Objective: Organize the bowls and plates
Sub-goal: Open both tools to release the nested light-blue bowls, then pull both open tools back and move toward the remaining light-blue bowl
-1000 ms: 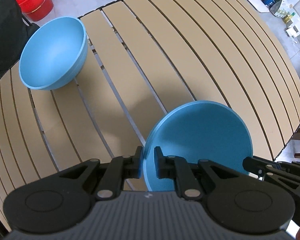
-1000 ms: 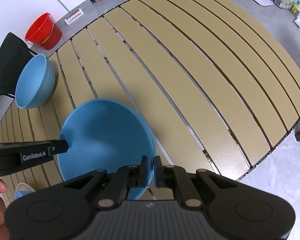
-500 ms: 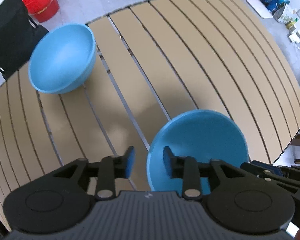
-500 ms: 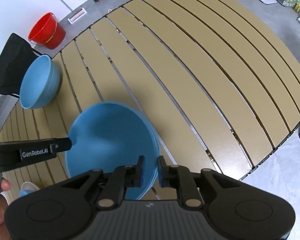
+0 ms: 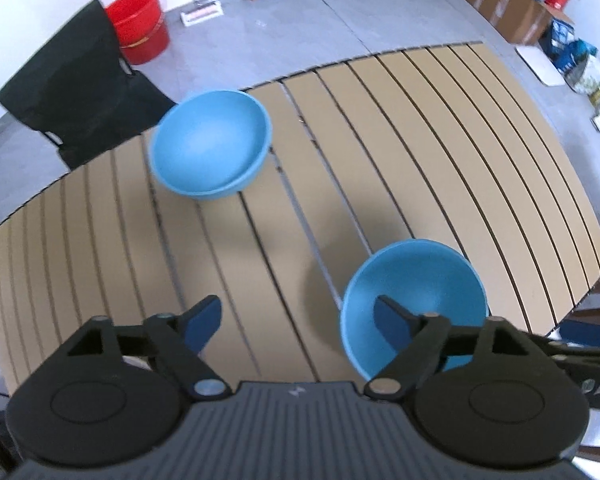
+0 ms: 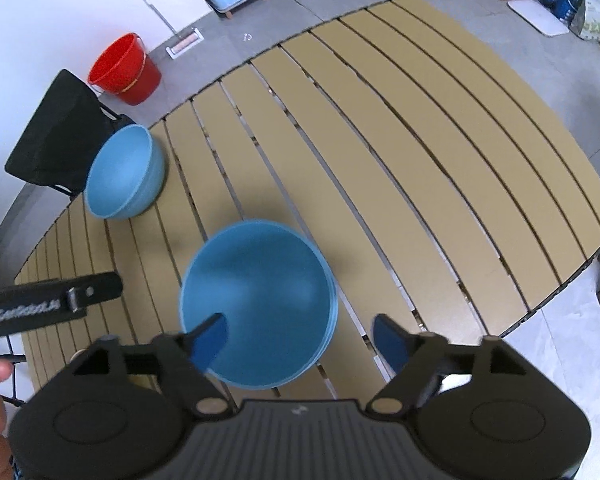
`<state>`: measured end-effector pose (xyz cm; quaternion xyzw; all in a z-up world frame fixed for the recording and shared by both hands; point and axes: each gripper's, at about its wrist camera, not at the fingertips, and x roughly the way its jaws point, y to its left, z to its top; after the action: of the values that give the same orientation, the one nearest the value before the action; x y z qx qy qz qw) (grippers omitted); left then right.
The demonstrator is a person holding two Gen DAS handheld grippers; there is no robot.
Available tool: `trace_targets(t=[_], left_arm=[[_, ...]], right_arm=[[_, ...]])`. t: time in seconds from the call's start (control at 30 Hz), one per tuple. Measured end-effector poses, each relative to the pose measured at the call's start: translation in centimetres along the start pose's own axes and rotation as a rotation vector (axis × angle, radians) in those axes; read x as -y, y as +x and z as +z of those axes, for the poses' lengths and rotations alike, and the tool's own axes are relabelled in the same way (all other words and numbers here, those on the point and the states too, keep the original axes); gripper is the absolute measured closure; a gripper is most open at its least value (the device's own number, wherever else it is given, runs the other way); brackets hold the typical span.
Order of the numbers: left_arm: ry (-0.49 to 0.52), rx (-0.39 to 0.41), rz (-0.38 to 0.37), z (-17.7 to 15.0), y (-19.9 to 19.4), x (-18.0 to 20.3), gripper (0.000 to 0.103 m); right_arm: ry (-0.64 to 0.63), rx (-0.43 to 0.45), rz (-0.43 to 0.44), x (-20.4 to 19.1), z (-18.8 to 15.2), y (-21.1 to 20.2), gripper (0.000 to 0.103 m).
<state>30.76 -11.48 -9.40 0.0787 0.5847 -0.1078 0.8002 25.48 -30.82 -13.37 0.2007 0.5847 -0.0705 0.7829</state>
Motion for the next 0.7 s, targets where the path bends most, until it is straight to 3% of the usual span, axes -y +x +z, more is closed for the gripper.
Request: trace_targets(t=[0.07,0.13,0.47,0.7], left_arm=[[-0.032,0.005,0.016,-0.2,-0.8,-0.7,0.000],[-0.067,0.012,0.017,-0.6,-1.7,-1.3,0.000],[-0.164,0.057,0.041,-2.2,-6.1,-2.0,0.000],[-0.254,0.081,0.097,-3.0,-9.1,-3.8,0.000]], right_arm=[[-0.010,0.011,0.003,-0.1,0.0,-0.9,0.010],[-0.019,0.017,0.003,-0.1,0.1,-1.8,0.000],[-0.103,0.061,0.015,-1.1,0.3,-5.4,0.000],[-0.173,0.076,0.055,-2.2,1.4,-7.4,0.000]])
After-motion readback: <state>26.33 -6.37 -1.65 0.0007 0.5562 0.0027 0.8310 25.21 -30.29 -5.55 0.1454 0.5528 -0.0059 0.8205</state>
